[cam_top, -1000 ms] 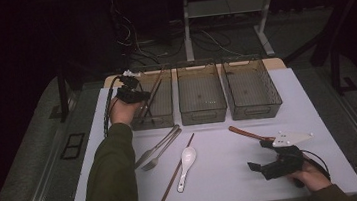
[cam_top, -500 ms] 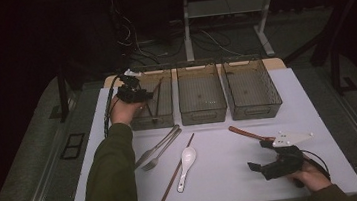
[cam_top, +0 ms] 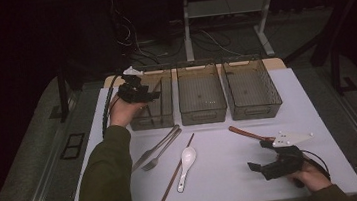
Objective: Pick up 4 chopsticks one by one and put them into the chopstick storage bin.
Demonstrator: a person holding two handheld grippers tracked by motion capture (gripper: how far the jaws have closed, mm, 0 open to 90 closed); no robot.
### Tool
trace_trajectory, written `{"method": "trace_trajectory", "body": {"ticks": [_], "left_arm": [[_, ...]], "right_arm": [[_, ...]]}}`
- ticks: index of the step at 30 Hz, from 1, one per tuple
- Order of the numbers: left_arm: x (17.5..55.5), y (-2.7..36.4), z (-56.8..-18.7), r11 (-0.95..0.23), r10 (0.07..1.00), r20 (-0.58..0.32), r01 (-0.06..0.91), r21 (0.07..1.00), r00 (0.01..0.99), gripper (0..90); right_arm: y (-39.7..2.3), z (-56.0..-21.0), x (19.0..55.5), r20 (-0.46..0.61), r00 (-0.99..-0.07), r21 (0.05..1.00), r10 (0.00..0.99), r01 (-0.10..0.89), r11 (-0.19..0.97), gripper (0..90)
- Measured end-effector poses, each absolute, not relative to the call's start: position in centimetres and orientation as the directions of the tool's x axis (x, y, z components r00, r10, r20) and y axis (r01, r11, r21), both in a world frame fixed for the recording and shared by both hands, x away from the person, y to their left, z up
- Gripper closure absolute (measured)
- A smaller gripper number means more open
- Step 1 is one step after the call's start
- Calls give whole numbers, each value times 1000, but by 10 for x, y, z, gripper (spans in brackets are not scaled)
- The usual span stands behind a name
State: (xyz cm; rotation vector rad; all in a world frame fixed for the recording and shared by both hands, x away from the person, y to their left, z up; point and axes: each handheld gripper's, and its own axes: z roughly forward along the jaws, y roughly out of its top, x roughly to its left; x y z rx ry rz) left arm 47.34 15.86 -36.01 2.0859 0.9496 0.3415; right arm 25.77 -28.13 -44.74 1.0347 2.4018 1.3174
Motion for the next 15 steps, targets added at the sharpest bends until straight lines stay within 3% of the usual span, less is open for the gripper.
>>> {"method": "trace_trajectory", "body": {"ticks": [15], "left_arm": [[428, 154, -346, -411, 671, -87, 466, 784, 736, 212]], "right_arm": [[-282, -447, 257, 135, -732, 806, 668, 473, 355, 62]]}}
